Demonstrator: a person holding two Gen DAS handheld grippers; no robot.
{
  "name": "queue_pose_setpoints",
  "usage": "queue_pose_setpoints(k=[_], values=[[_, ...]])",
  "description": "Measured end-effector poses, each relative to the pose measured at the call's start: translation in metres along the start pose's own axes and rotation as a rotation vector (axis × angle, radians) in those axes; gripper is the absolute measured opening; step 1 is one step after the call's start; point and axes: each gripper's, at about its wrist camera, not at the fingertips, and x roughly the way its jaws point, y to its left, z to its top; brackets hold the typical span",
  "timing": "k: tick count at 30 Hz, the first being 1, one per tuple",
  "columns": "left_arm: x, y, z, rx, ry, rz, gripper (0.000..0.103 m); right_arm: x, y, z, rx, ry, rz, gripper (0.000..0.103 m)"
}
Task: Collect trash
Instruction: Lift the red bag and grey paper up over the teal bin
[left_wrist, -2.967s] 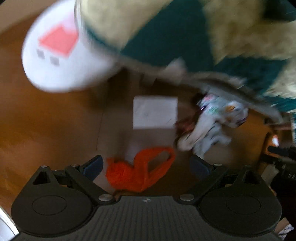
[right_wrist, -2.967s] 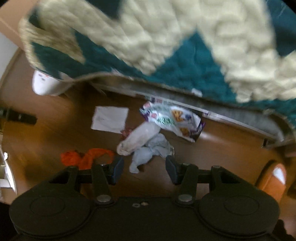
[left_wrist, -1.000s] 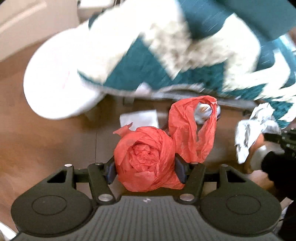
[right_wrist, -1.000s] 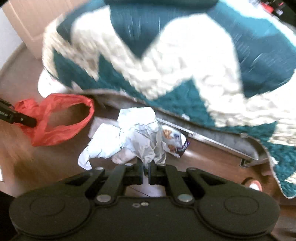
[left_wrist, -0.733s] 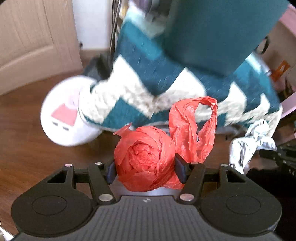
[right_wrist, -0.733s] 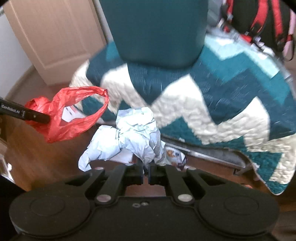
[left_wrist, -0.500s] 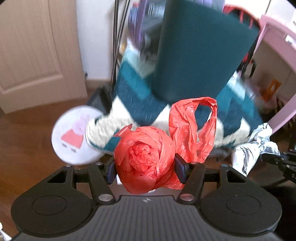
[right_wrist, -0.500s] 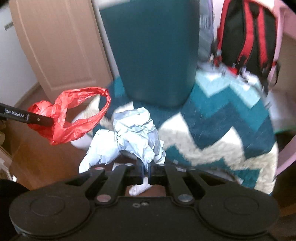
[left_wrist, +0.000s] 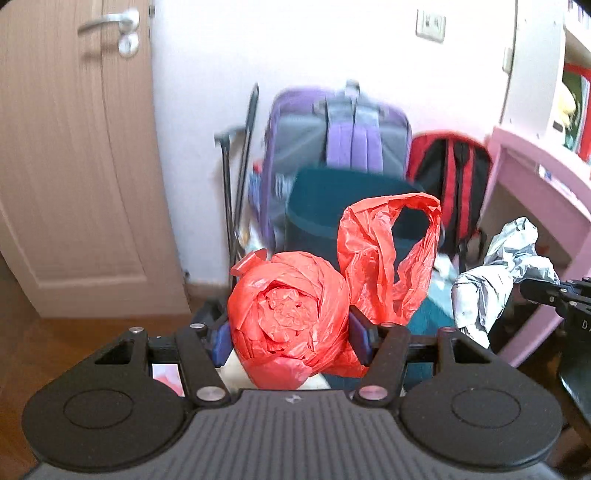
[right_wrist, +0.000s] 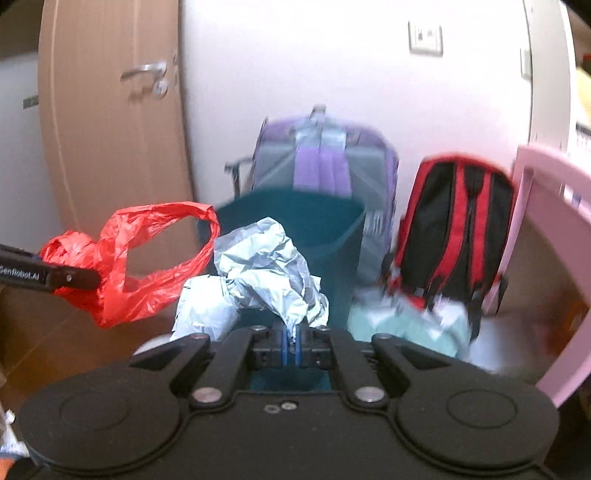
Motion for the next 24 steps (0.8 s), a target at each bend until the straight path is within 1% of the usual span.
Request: queue_pose_setpoints(k=[5, 11, 17, 24], values=[[0.003, -0.018, 0.05, 0.029, -0.06, 0.056, 0.061, 0.015, -0.002, 0.042, -0.023, -0.035, -0.053, 0.004], [0.021, -0.038, 0.086, 0.084, -0.085, 0.104, 0.061, 0.05, -0.006, 0.075, -0.039, -0.032, -0.092, 0.004], [0.072, -0.05, 0.106, 0.129, -0.049, 0.128, 0.061, 0.094, -0.008, 0.091, -0.063, 0.004, -0.109, 0.004], [0.137, -0.067, 0.111, 0.187, 0.022, 0.119, 0.061, 0.146, -0.007, 0.093, -0.116, 0.064, -0.116, 0.004]])
